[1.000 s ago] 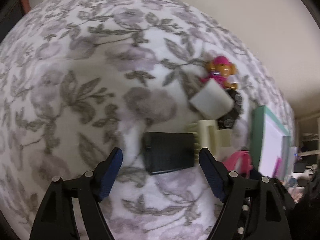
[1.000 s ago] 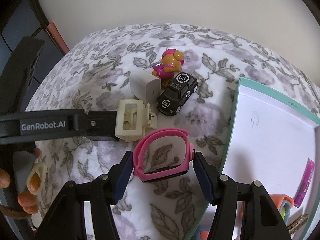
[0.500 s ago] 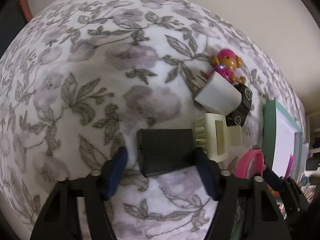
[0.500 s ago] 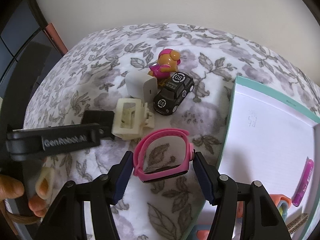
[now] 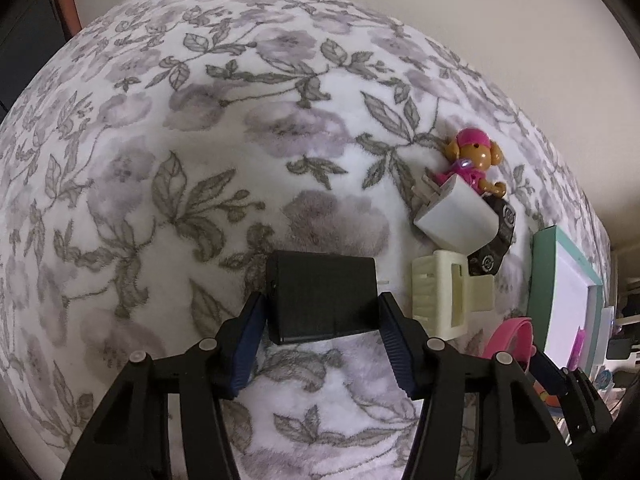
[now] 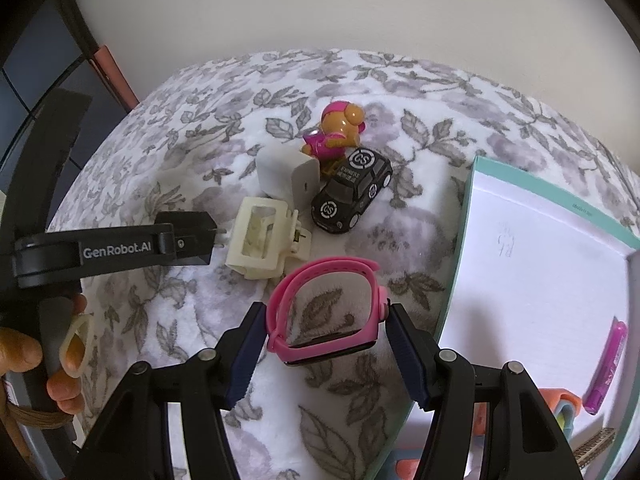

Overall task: Organize rigid objects
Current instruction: 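Carry the black charger and pink watch band over the white tray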

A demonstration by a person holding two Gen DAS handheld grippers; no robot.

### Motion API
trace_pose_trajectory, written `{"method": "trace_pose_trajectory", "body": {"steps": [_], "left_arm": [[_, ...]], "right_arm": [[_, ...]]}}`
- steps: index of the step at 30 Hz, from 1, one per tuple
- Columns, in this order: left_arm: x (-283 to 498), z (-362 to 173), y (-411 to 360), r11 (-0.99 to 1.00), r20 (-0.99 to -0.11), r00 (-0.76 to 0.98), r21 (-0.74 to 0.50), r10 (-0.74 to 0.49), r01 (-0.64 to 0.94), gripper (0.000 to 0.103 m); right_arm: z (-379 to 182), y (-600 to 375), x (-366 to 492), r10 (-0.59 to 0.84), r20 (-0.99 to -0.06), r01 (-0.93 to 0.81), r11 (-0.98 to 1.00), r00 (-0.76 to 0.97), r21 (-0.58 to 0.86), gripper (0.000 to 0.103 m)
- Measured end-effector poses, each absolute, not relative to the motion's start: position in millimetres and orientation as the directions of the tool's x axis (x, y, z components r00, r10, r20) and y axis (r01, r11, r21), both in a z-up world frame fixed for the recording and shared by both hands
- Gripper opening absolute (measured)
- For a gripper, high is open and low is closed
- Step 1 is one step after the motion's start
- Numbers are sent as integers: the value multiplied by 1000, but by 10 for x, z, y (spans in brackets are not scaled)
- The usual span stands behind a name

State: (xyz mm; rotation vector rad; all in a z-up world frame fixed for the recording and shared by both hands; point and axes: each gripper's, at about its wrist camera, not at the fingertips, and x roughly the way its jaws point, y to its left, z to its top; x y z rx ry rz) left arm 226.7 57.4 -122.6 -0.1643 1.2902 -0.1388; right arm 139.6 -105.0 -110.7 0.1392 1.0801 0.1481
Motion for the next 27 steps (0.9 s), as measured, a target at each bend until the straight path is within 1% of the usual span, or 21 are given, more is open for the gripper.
{"method": "trace_pose_trajectory", "body": {"steps": [8, 15, 22, 27], "left_arm": [[2192, -884, 650, 969, -911, 334, -247, -240, 22, 58], [2109, -450, 500, 957, -868, 407, -277, -286, 81, 58], [2001, -99, 74, 940, -829, 445, -284, -339, 187, 58], [1935, -9, -322, 921, -816, 436, -288, -379, 262, 58]], "right_arm": [[-895, -1100, 1372, 185, -841, -52, 982, 508, 184, 64], [-607, -1267, 1312, 167, -807, -29, 983, 566, 182, 64], [-293, -1648, 1167, 69, -778, 59, 989, 624, 136, 64], [-139, -2008, 1063, -6, -764, 134, 985, 645, 105, 64]]}}
